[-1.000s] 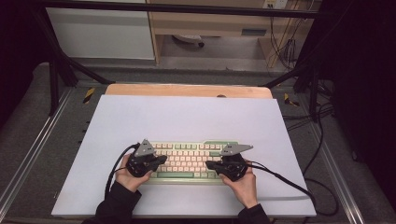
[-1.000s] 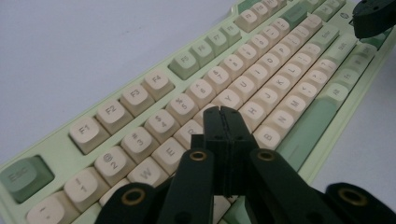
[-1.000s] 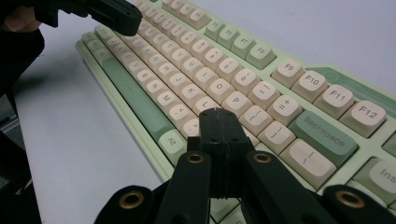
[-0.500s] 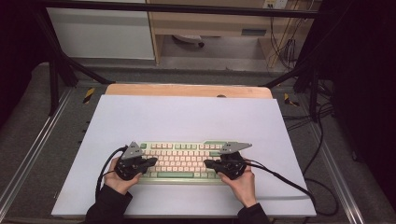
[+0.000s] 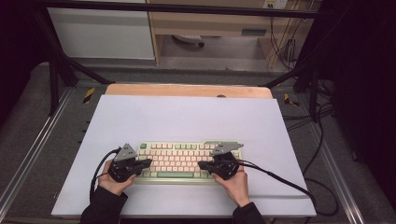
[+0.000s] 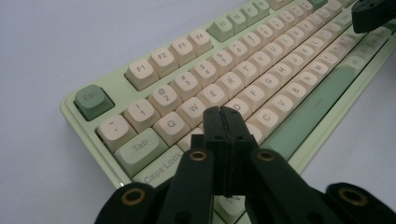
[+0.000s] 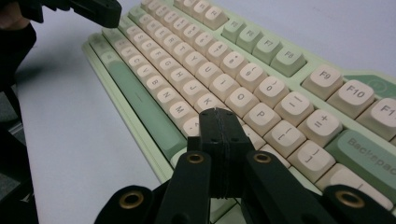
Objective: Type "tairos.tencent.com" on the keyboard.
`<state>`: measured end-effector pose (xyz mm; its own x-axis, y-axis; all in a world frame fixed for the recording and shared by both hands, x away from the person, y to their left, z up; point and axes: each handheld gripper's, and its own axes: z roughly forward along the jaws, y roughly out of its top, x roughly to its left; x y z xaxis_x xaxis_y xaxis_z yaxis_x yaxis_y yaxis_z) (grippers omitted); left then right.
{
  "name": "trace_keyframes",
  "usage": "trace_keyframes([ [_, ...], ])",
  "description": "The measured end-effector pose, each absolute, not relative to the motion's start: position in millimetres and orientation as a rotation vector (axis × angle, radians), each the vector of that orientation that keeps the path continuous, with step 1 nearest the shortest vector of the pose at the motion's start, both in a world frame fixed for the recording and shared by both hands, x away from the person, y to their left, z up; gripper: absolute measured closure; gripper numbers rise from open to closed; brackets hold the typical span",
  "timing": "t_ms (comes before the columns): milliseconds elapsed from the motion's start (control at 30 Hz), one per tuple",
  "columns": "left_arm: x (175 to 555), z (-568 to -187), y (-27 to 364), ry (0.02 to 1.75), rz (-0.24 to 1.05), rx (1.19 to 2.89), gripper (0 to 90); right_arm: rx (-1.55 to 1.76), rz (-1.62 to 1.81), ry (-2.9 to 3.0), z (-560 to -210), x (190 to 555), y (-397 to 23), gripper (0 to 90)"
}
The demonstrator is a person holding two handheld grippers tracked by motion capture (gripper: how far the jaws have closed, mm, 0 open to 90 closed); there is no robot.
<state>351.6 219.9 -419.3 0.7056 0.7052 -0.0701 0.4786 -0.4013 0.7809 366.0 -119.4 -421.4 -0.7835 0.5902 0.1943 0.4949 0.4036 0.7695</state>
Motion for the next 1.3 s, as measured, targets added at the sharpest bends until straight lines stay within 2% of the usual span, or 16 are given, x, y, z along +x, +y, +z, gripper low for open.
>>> trace_keyframes([
  [1300, 353, -424, 218, 0.895, 0.341, 2.09, 89.7, 0.979, 1.301, 2.564, -434, 365, -113, 90.0],
])
